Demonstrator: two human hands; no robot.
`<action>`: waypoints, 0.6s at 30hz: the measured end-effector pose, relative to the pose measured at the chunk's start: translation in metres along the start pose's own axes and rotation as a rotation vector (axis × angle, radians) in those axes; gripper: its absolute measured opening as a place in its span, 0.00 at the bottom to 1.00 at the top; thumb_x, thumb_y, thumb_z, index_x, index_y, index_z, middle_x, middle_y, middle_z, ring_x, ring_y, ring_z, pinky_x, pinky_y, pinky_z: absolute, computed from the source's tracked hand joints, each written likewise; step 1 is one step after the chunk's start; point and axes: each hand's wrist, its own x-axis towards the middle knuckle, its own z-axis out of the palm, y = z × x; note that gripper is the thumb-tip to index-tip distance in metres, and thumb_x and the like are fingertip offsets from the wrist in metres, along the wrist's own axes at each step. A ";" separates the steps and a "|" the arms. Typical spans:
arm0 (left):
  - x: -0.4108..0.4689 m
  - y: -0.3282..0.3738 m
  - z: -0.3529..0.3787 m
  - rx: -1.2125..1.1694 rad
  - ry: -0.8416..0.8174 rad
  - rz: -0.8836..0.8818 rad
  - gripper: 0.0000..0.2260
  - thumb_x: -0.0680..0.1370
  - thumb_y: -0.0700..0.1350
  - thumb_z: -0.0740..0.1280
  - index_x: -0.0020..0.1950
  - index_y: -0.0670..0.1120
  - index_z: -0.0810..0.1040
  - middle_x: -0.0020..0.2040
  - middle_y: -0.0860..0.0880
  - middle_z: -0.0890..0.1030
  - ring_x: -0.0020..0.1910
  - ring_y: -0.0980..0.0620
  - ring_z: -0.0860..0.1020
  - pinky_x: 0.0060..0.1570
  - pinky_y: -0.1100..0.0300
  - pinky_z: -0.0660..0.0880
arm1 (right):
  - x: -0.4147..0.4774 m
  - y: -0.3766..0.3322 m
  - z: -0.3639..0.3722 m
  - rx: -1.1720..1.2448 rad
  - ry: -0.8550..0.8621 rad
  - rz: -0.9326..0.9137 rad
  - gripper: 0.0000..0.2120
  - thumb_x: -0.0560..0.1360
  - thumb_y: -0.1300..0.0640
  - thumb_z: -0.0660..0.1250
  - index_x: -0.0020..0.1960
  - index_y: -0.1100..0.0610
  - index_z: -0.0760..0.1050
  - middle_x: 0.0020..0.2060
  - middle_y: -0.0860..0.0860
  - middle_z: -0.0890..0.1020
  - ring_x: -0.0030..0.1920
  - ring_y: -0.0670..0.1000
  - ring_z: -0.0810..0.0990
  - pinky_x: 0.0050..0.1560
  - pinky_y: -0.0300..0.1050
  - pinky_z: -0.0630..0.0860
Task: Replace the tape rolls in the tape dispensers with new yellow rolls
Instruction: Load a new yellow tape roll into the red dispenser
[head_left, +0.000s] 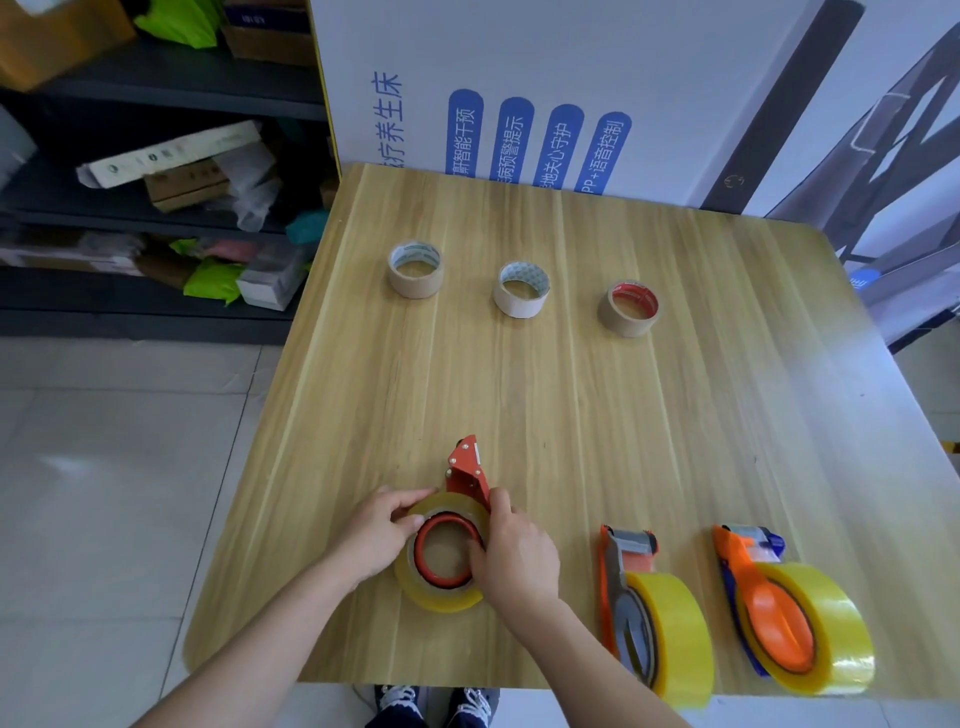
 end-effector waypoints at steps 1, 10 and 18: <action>-0.001 0.000 0.000 0.004 0.001 -0.001 0.17 0.80 0.42 0.63 0.66 0.56 0.74 0.63 0.53 0.71 0.63 0.53 0.69 0.63 0.59 0.64 | 0.000 0.001 0.000 0.012 0.005 -0.005 0.15 0.76 0.52 0.64 0.60 0.52 0.65 0.47 0.51 0.81 0.45 0.55 0.81 0.37 0.46 0.75; -0.027 0.024 -0.020 -1.000 -0.107 -0.105 0.28 0.73 0.61 0.61 0.67 0.46 0.74 0.61 0.45 0.80 0.62 0.47 0.77 0.62 0.50 0.71 | 0.005 0.002 -0.033 0.653 -0.019 0.082 0.25 0.66 0.49 0.71 0.63 0.47 0.72 0.44 0.42 0.82 0.43 0.46 0.81 0.40 0.42 0.80; -0.071 0.080 -0.054 -0.979 -0.303 0.203 0.34 0.55 0.48 0.84 0.57 0.37 0.80 0.52 0.36 0.82 0.49 0.42 0.82 0.48 0.54 0.80 | 0.006 -0.024 -0.077 1.102 0.037 -0.067 0.18 0.72 0.61 0.72 0.55 0.42 0.75 0.47 0.47 0.86 0.47 0.48 0.85 0.45 0.46 0.83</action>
